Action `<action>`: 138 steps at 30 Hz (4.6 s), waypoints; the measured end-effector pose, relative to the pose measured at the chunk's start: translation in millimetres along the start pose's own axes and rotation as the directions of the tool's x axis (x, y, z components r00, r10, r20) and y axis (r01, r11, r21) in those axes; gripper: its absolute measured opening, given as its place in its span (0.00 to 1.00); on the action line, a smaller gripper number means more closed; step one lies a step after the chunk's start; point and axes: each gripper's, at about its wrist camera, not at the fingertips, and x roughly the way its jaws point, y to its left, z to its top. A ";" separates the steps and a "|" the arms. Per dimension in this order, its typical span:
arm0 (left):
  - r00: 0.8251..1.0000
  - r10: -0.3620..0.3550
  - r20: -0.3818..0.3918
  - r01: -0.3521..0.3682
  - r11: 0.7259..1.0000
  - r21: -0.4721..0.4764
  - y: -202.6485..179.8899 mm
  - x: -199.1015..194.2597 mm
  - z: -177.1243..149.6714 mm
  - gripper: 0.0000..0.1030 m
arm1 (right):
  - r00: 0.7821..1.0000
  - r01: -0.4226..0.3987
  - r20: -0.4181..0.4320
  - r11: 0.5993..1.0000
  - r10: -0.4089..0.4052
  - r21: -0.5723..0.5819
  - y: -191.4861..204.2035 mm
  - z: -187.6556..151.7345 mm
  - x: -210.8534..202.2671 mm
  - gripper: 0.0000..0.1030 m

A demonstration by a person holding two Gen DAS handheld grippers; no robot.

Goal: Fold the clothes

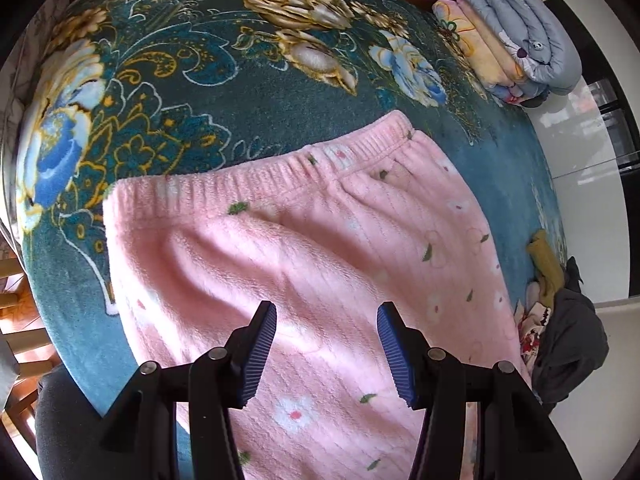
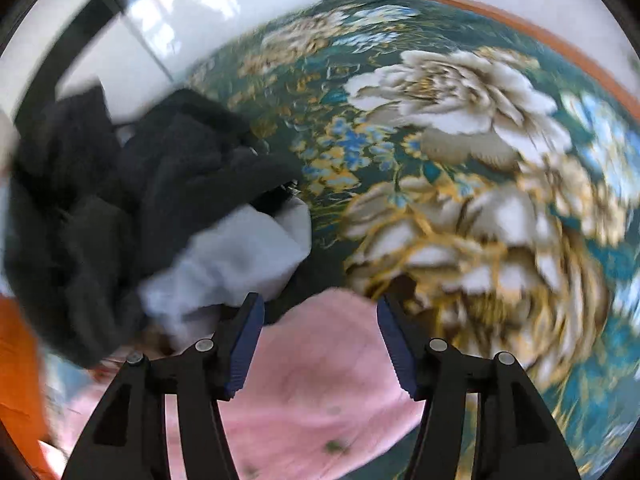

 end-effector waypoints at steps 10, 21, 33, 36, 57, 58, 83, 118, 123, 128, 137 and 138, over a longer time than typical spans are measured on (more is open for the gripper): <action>1.000 0.004 -0.019 -0.005 1.000 -0.018 5.1 12.8 1.0 0.55 | 0.993 0.079 -0.074 0.987 -0.090 -0.139 14.5 -17.5 25.3 0.45; 1.000 -0.005 -0.002 0.005 1.000 -0.018 8.3 4.6 7.5 0.55 | 0.975 0.180 0.130 0.983 -0.181 0.015 -11.0 -13.1 -20.2 0.13; 0.996 -0.003 0.086 0.008 0.999 -0.053 56.4 -41.9 12.8 0.58 | 0.973 0.135 0.163 0.978 -0.162 0.161 -21.8 -9.8 -71.0 0.48; 0.994 -0.008 0.109 0.017 0.997 -0.078 80.2 -50.2 12.6 0.58 | 0.976 0.078 0.190 0.989 -0.102 0.127 -25.8 -29.8 -118.3 0.49; 0.998 -0.026 0.051 0.032 0.991 -0.130 124.1 3.9 26.4 0.56 | 0.997 0.059 -0.069 0.827 -0.025 0.559 -180.8 -297.8 -181.1 0.57; 0.998 -0.024 0.052 0.030 0.991 -0.128 123.8 4.1 26.2 0.55 | 0.998 0.039 -0.060 0.829 -0.007 0.558 -179.6 -296.9 -179.5 0.57; 0.919 -0.354 0.176 0.373 0.923 -0.092 51.2 -79.9 69.8 0.07 | 0.871 -0.481 0.360 0.733 0.335 0.482 -97.5 -181.6 -230.0 0.03; 0.973 -0.228 -0.042 0.213 0.952 -0.221 -78.4 90.9 174.3 0.11 | 0.998 -0.054 0.035 0.923 0.044 0.381 41.2 30.2 -7.6 0.03; 0.959 -0.279 -0.050 0.265 0.947 -0.182 -84.3 94.9 175.2 0.46 | 0.999 -0.038 0.030 0.927 0.029 0.374 44.0 24.7 5.7 0.06; 0.949 -0.315 -0.015 0.314 0.948 -0.048 -82.4 49.0 158.9 0.56 | 0.995 -0.085 0.080 0.945 0.063 0.315 49.9 16.1 -17.1 0.55; 0.993 -0.116 0.002 0.116 0.993 -0.033 8.9 52.9 89.8 0.66 | 0.986 -0.165 0.074 0.954 0.151 0.249 3.5 -54.2 -59.9 0.55; 0.991 -0.132 -0.012 0.131 0.988 -0.077 16.9 59.1 84.1 0.66 | 0.987 -0.158 0.055 0.951 0.148 0.266 -2.1 -60.7 -54.1 0.55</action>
